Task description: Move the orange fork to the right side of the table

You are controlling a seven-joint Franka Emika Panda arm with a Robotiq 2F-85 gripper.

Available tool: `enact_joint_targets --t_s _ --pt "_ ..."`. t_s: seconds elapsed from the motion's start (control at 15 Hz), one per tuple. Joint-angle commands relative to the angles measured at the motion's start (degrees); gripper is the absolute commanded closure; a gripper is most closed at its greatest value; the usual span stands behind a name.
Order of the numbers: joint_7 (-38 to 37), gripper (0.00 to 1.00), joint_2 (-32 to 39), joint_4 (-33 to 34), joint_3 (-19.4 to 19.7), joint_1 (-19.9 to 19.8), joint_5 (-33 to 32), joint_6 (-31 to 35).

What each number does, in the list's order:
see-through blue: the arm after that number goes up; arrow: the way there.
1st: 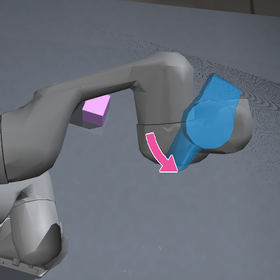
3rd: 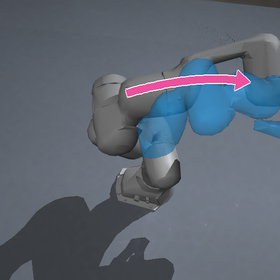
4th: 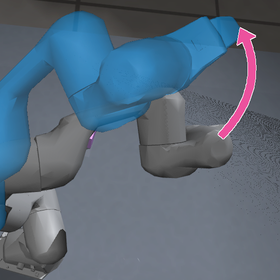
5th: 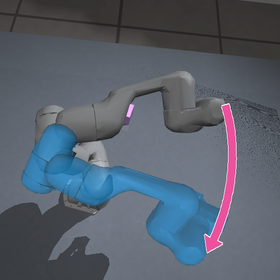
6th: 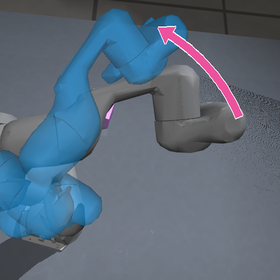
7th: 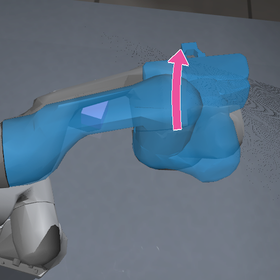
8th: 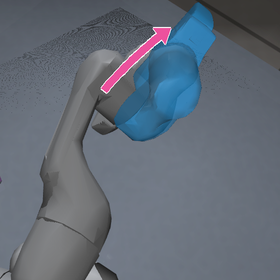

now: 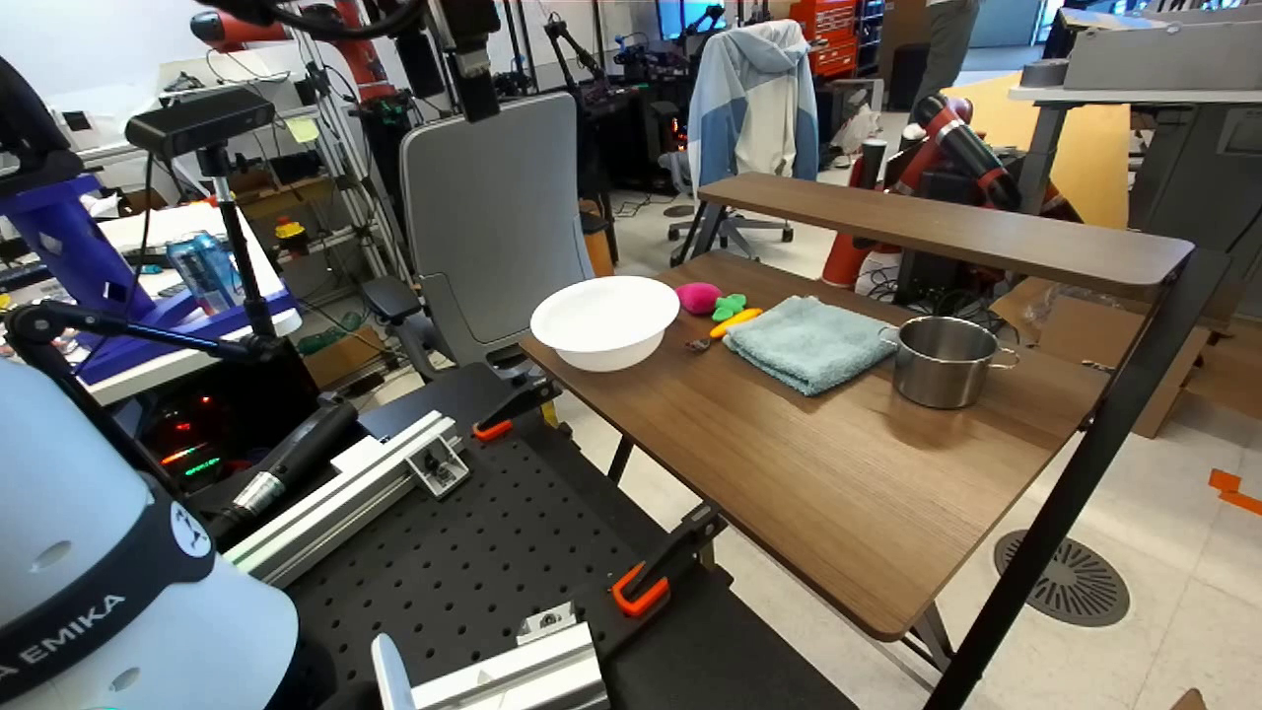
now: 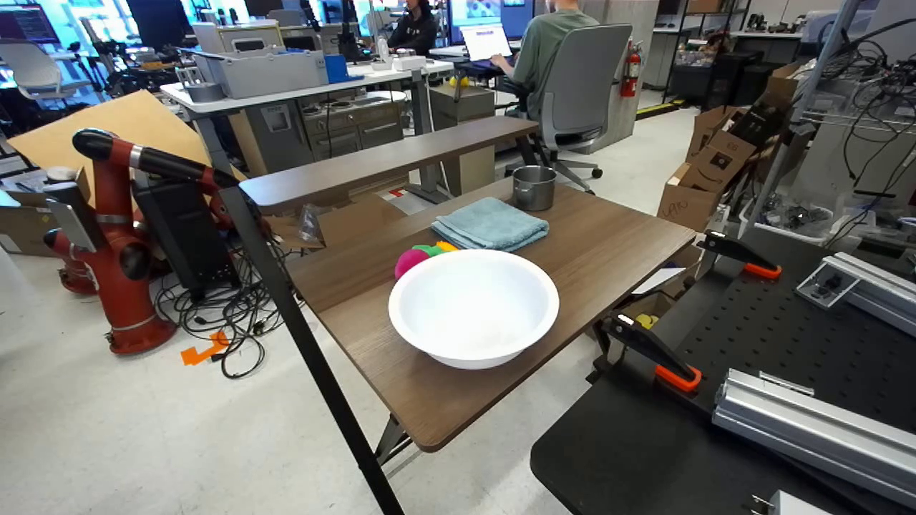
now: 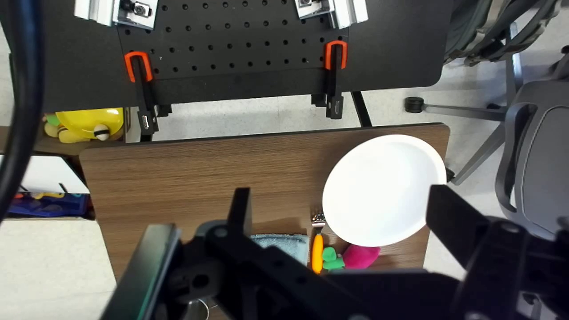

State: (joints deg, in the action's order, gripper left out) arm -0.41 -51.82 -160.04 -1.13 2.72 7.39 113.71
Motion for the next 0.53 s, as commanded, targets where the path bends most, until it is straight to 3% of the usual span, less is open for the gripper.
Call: enact_joint_targets --t_s 0.0,0.2,0.47 --pt "-0.6 0.0 0.4 0.1 0.1 -0.3 0.3 1.6" --pt "-0.2 0.0 2.8 0.6 1.1 0.0 1.7 4.1" --pt "-1.4 0.0 12.1 4.0 2.4 -0.3 4.2 9.0"
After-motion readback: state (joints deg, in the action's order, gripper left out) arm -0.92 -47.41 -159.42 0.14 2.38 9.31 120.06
